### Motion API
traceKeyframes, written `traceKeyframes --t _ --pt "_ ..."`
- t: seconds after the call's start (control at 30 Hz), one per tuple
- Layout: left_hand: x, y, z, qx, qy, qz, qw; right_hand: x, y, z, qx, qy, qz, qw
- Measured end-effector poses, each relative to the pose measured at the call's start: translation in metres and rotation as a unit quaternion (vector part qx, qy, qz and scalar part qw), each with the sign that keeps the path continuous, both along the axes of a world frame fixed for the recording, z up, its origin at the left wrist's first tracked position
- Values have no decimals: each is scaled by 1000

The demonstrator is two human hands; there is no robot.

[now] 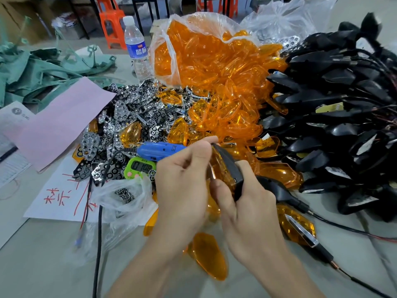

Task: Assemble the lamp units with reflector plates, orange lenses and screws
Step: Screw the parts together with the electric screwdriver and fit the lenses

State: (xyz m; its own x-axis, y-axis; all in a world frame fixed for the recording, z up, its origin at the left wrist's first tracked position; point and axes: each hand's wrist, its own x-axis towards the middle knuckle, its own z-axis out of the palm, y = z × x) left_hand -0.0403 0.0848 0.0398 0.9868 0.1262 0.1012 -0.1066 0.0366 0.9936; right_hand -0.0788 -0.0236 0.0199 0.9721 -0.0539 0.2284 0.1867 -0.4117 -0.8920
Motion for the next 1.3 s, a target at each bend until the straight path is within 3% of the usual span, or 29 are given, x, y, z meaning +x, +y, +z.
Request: traceKeyframes --t 0.07,0.13,0.3,0.47,0.6,0.73,0.83,0.9,1.07,1.2,1.3 --pt "5 5 4 -135 53 -89 985 0 1 3 44 -1 14 999" --pt "6 5 0 -206 89 -167 960 -3 4 4 89 4 41 995" --pt "2 -2 -8 -300 89 -191 930 -5 8 0 138 30 67 988" --pt "8 -4 2 -289 68 -198 934 -2 11 -1 158 9 38 987" --pt "9 -8 -4 -267 101 -198 938 2 3 -2 228 104 51 967" --pt "7 4 -2 -244 116 -257 928 2 -11 -7 430 278 98 853" --pt "3 12 0 -236 95 -304 918 1 -17 -11 514 315 165 781" --pt "0 14 4 -206 81 -312 924 2 -19 -12 538 329 197 751" --pt "-6 15 14 -65 1 -253 965 4 -23 -12 538 337 242 734" --pt "-13 12 21 -35 -49 -230 971 7 -24 -6 518 317 294 738" --pt "-14 11 20 -8 -56 -214 975 7 -23 -7 523 350 273 728"
